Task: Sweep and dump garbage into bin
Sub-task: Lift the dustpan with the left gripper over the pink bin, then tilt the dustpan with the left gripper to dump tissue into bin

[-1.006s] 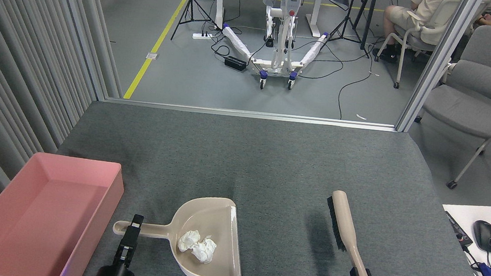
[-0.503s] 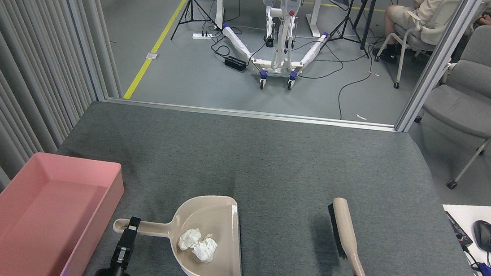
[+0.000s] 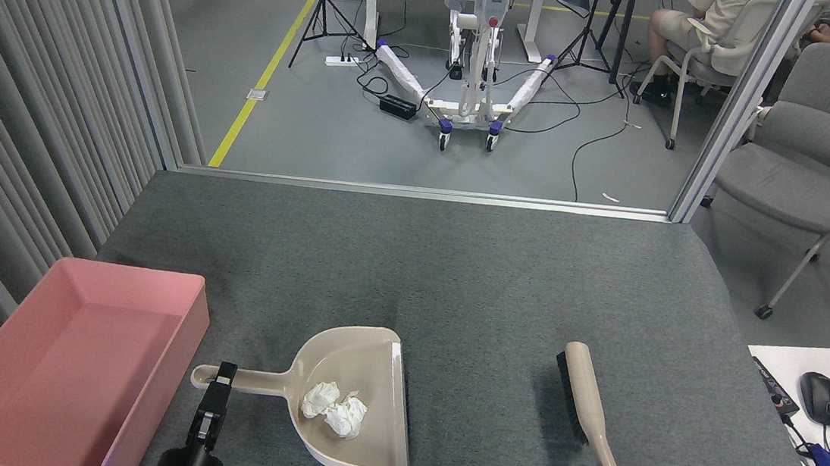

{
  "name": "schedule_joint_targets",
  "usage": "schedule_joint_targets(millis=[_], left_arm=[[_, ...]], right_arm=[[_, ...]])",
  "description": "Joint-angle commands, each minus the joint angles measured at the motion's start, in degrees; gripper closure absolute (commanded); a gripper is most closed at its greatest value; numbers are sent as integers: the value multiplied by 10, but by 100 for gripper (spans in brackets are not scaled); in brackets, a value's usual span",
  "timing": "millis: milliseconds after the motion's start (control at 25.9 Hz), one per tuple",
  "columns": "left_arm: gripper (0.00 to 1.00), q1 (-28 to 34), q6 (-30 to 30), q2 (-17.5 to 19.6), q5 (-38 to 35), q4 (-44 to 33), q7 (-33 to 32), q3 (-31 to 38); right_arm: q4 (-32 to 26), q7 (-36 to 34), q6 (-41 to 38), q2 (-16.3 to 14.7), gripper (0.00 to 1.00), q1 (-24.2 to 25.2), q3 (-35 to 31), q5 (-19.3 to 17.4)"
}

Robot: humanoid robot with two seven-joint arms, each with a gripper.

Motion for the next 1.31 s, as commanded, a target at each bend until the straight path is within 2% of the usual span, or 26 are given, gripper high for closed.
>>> schedule_joint_targets(millis=[0,155,309,425,657,696,773,890,1006,1160,1199,1276], left_arm=[[100,-1,27,4,10,-26,0,0],[100,-1,36,10,32,-68,1,0],[100,-1,35,40,114,-105,0,-1],[100,-2,35,81,158,-127,0,-2],[100,-7,34,184,248,-148,-10,-2],[100,-8,34,204,254,-150,-11,-2],[100,-8,34,240,267,-159,-13,-2],[100,-7,29,272,295,-161,-13,-2],[100,-7,28,291,298,-161,-14,-2],[100,-4,12,350,338,-154,-19,0],[100,-4,7,361,345,-149,-20,0],[100,0,5,376,353,-141,-29,-1]], right_arm=[[4,3,0,0,100,0,0,-3],[9,3,0,0,100,-1,0,-3],[10,3,0,2,100,1,0,-3],[10,3,1,2,100,1,0,-2],[10,2,3,3,100,1,1,-3],[10,2,4,3,98,1,1,-2],[10,3,10,4,79,1,1,-3],[10,2,22,4,59,1,1,-1],[10,2,23,3,56,1,1,-1],[10,1,23,3,52,2,1,-1],[10,1,23,3,48,2,1,-1],[9,-1,23,3,34,2,1,-2]])
